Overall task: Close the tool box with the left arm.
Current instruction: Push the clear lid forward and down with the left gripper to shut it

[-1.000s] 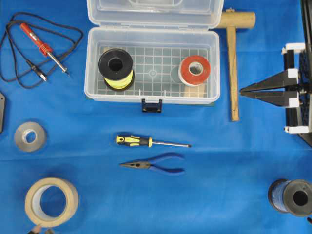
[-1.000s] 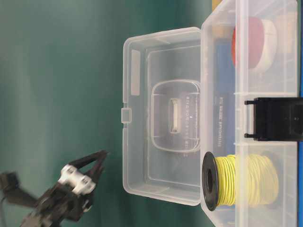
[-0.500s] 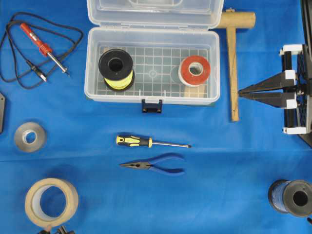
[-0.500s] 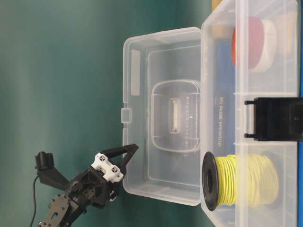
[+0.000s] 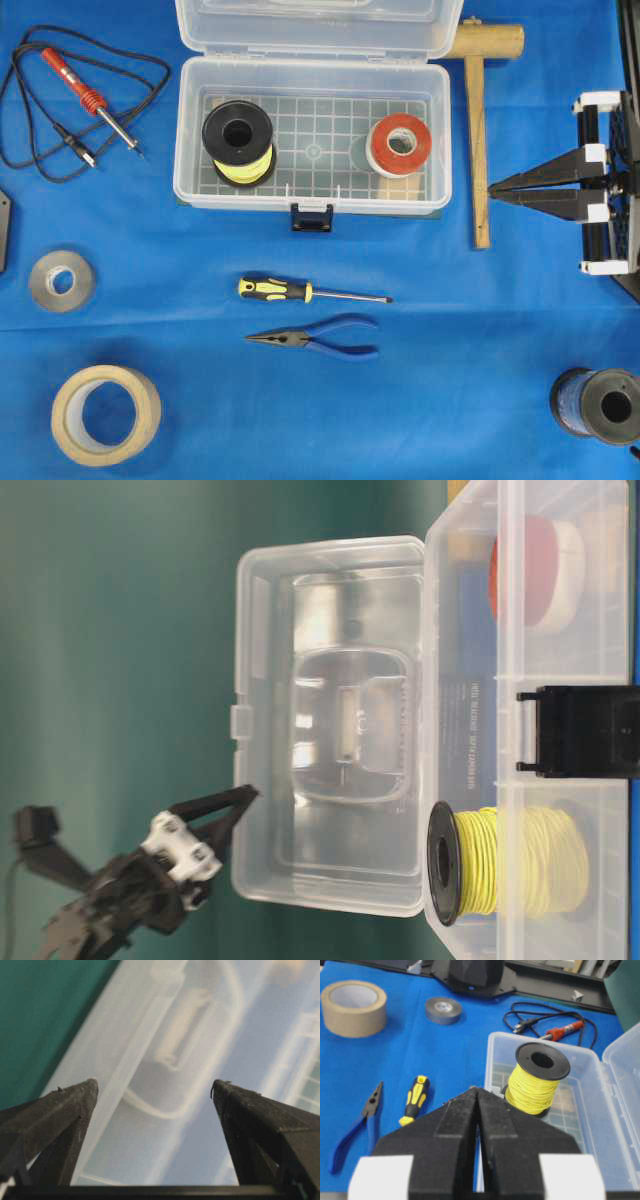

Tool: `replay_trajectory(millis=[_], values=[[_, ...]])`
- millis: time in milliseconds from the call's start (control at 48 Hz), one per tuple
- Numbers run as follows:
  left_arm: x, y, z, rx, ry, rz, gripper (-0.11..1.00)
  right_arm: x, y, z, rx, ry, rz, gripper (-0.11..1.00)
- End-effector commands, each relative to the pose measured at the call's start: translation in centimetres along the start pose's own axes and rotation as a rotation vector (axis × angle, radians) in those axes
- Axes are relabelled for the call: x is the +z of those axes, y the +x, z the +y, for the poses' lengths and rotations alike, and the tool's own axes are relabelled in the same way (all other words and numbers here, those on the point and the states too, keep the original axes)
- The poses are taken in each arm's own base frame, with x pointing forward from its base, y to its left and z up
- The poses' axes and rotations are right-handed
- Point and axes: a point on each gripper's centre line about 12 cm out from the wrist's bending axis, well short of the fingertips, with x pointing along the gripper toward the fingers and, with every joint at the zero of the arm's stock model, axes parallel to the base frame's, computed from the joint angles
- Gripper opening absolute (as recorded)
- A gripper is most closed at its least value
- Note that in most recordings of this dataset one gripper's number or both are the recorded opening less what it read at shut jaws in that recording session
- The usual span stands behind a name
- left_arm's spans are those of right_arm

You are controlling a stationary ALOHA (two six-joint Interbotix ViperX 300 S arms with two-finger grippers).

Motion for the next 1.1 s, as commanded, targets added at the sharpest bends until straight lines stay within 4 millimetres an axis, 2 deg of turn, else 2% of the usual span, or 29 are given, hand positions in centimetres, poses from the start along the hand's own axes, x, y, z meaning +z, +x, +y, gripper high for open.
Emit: replay_trajectory(millis=[0,146,333,563,855,1084], values=[[-0.1,-1.0,-3.5,-0.071,0.029,0.013,0.89,0.5,0.1,0.0,0.000,0.003,-0.015,0.00],[-0.3,-3.1,-5.7,-0.112,0.040,-0.013,0.89,0.4,0.1,0.0,-0.002,0.003,-0.012,0.00],[-1.6,-5.2,-7.9,-0.161,0.058,-0.027,0.89,0.5,0.1,0.0,-0.002,0.003,-0.017,0.00],[-3.6,-7.0,-10.8,-0.230,0.037,-0.019,0.89,0.5,0.1,0.0,0.000,0.003,-0.017,0.00],[-6.1,-9.9,-15.9,-0.366,0.016,-0.006,0.89,0.4,0.1,0.0,0.000,0.000,-0.011,0.00],[-6.7,-11.9,-19.2,-0.463,0.010,-0.015,0.88,0.4,0.1,0.0,-0.002,0.002,-0.011,0.00]])
